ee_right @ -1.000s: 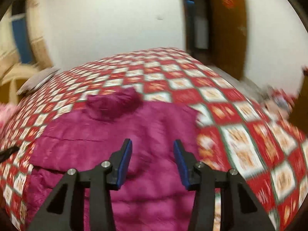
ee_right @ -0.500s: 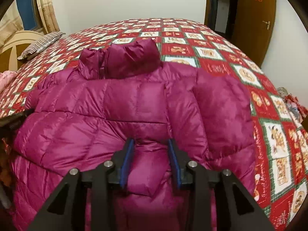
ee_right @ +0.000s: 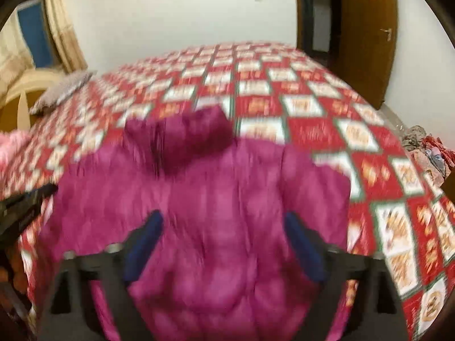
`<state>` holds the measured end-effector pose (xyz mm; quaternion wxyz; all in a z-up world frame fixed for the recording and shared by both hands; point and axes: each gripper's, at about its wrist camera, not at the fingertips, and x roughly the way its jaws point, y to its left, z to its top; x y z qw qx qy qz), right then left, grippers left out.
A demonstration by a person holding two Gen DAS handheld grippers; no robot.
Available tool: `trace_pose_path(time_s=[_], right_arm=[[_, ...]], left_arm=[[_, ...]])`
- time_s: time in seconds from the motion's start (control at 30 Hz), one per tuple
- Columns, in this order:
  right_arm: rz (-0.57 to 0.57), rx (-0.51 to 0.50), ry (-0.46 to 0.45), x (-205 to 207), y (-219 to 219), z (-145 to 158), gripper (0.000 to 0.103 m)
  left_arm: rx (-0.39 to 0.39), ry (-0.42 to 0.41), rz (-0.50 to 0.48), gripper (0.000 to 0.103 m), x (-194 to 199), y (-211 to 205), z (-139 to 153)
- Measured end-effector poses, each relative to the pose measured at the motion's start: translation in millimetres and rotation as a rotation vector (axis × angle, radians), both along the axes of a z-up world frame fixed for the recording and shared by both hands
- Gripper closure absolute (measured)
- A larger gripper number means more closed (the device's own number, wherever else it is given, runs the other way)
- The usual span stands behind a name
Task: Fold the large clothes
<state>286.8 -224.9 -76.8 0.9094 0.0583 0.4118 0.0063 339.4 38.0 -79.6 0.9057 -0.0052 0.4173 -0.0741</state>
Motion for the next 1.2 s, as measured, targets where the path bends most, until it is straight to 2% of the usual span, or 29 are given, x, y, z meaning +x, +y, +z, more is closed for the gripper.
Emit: trace_pose_path(time_s=[0.1, 0.23, 0.33, 0.4, 0.47, 0.53, 0.57, 0.63, 0.67, 0.7, 0.77, 0.8, 0.87, 0.97, 1.03, 1.1, 1.2], right_arm=[[-0.039, 0.042, 0.043, 41, 0, 4, 0.009], [-0.093, 0.148, 0.109, 100, 1, -5, 0.009], [-0.103, 0.140, 0.189, 131, 10, -25, 0.009], [-0.076, 0.114, 0.255, 139, 17, -41, 0.009], [-0.035, 0.104, 0.259, 130, 17, -46, 0.020], [-0.006, 0.051, 0.238, 116, 13, -43, 0.058], [-0.006, -0.003, 0.232, 107, 9, -42, 0.070], [-0.005, -0.048, 0.234, 93, -1, -48, 0.072], [-0.008, -0.047, 0.251, 89, -7, -55, 0.073], [-0.021, -0.030, 0.268, 85, -15, -65, 0.073], [-0.037, 0.036, 0.235, 79, -29, -75, 0.077], [-0.034, 0.053, 0.204, 74, -33, -76, 0.078], [-0.030, 0.058, 0.144, 67, -36, -77, 0.078], [-0.026, 0.011, 0.041, 54, -27, -81, 0.078], [-0.031, 0.013, 0.024, 54, -26, -79, 0.078], [-0.035, 0.045, 0.012, 54, -30, -80, 0.078], [-0.042, 0.088, -0.007, 51, -36, -80, 0.078]], left_arm=[[-0.054, 0.040, -0.002, 0.097, 25, 1, 4], [-0.041, 0.112, -0.018, 0.097, 52, -8, -7], [-0.068, 0.180, -0.064, 0.097, 64, -15, -20], [-0.106, 0.181, -0.090, 0.097, 67, -16, -25], [-0.116, 0.156, -0.107, 0.097, 64, -18, -26], [-0.093, 0.139, -0.125, 0.097, 62, -21, -25], [-0.074, 0.127, -0.112, 0.097, 61, -21, -25], [-0.058, 0.107, -0.044, 0.097, 62, -20, -23], [-0.075, 0.111, -0.020, 0.097, 63, -18, -22], [-0.126, 0.127, -0.012, 0.097, 65, -16, -19], [-0.204, 0.138, -0.045, 0.097, 67, -20, -11], [-0.207, 0.134, -0.058, 0.097, 69, -25, -8], [-0.177, 0.106, -0.107, 0.097, 71, -43, 5], [-0.171, 0.094, -0.160, 0.097, 79, -67, 17], [-0.180, 0.106, -0.176, 0.097, 91, -86, 20], [-0.174, 0.129, -0.178, 0.097, 106, -103, 19], [-0.147, 0.203, -0.197, 0.097, 122, -127, 1]])
